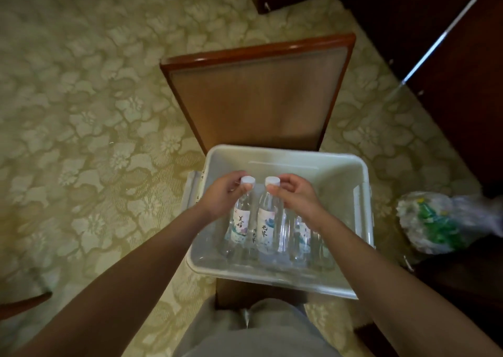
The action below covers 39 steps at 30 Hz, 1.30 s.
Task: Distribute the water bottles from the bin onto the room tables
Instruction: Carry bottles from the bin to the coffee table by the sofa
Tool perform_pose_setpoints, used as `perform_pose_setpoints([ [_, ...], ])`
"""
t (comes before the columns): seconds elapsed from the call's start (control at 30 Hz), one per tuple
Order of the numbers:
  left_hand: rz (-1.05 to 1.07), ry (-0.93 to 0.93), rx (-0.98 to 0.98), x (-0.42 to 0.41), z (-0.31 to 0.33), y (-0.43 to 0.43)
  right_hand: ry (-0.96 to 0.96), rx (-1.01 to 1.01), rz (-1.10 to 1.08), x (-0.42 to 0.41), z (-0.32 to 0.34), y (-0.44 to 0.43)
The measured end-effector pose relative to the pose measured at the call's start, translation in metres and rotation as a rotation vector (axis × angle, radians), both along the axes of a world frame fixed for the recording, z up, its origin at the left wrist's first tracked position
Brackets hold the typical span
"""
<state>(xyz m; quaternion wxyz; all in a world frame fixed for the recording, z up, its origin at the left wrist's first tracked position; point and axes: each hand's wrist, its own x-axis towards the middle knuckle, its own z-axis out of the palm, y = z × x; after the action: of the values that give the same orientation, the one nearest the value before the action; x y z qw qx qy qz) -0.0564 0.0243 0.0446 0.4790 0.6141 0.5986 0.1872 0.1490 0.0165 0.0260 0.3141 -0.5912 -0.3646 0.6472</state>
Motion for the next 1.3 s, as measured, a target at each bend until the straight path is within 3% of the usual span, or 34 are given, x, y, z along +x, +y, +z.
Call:
perform_pose_setpoints([
  [0.17, 0.176, -0.112, 0.052, -0.029, 0.036, -0.019, 0.031, 0.068, 0.124, -0.029, 0.039, 0.008],
  [0.53, 0.478, -0.162, 0.222, -0.133, 0.106, -0.121, 0.061, 0.243, 0.525, -0.136, 0.119, -0.026],
  [0.93, 0.897, -0.161, 0.324, -0.233, 0.173, -0.370, 0.118, 0.364, 0.981, -0.283, 0.181, -0.187],
  [1.3, 1.398, -0.157, 0.376, -0.247, 0.200, -0.607, 0.226, 0.352, 1.468, -0.400, 0.202, -0.369],
])
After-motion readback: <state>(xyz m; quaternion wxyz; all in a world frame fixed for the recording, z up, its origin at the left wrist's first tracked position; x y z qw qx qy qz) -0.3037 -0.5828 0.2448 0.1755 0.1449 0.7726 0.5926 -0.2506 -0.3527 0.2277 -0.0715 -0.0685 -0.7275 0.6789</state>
